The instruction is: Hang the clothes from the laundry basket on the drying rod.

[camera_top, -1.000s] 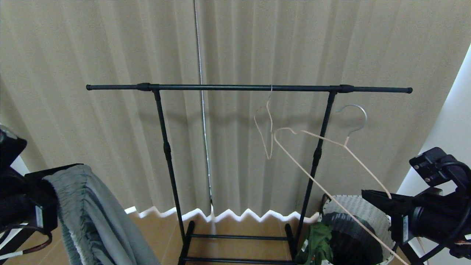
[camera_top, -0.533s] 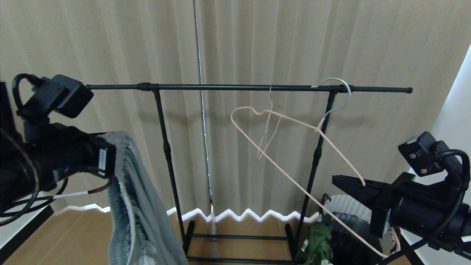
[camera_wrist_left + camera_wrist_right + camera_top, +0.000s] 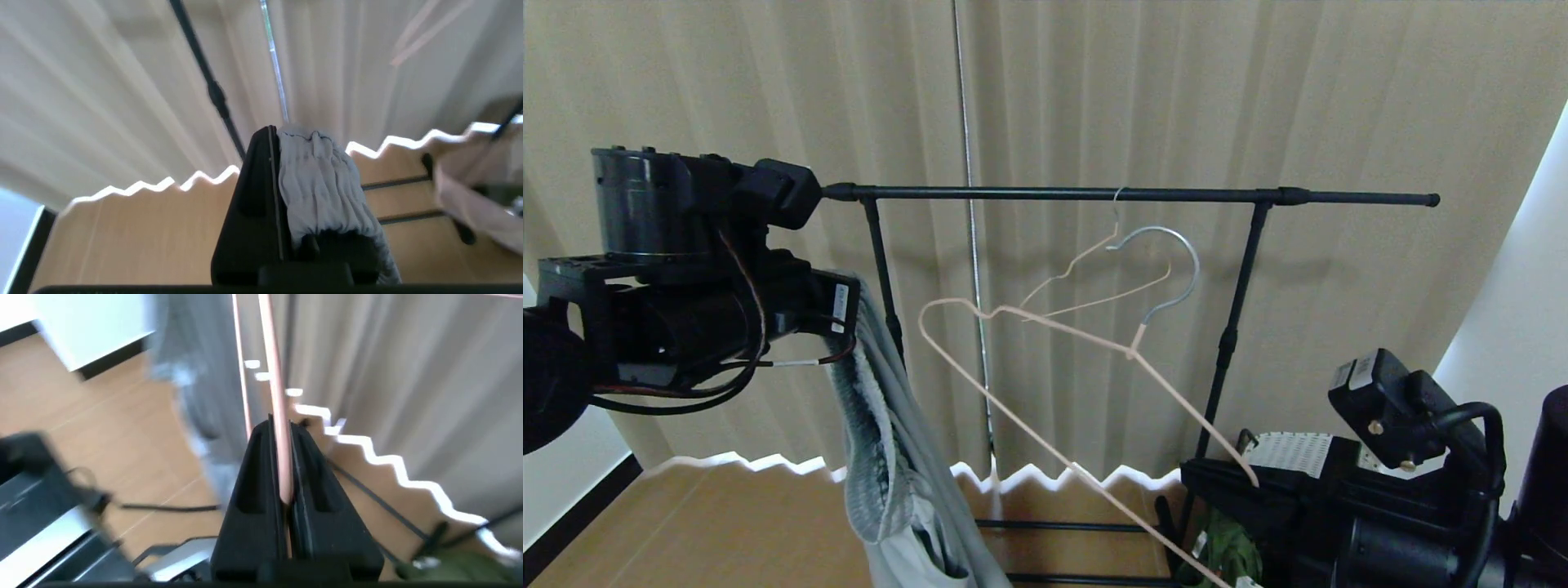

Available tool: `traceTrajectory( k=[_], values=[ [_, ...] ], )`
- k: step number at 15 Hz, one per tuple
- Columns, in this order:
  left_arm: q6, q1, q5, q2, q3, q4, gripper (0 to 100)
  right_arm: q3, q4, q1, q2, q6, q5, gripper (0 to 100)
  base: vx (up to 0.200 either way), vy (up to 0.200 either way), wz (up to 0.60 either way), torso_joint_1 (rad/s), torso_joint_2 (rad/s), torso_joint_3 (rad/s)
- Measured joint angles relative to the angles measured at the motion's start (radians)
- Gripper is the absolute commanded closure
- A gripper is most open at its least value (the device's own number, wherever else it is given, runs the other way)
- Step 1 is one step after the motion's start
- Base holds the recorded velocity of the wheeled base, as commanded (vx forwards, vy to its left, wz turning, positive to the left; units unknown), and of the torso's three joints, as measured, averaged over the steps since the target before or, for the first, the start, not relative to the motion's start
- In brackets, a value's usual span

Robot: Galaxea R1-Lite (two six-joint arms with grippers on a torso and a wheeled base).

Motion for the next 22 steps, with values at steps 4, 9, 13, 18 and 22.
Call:
traceTrajectory(
  k=[4,9,13,18,22],
  values=[
    [0.002,-0.001,0.014,0.017,-0.011,0.000,100,0.000,0.001,0.087,0.007,0.003,0.000,100,0.000,0.000,0.00,0.000,0.00,0.000],
    [0.006,-0.001,0.014,0.024,-0.010,0.000,100,-0.025,0.002,0.110,0.041,0.003,-0.001,100,0.000,0.000,0.00,0.000,0.00,0.000],
    [0.008,0.000,0.017,0.024,-0.013,0.000,100,-0.048,0.004,0.112,0.079,0.003,-0.009,100,0.000,0.000,0.00,0.000,0.00,0.000],
    [0.022,-0.004,0.036,0.000,-0.008,0.001,100,-0.194,0.015,0.087,0.219,0.076,-0.053,100,0.000,0.000,0.00,0.000,0.00,0.000],
    [0.022,-0.003,0.041,-0.019,-0.001,0.003,100,-0.253,0.015,0.073,0.309,0.124,-0.101,100,0.000,0.000,0.00,0.000,0.00,0.000]
  ],
)
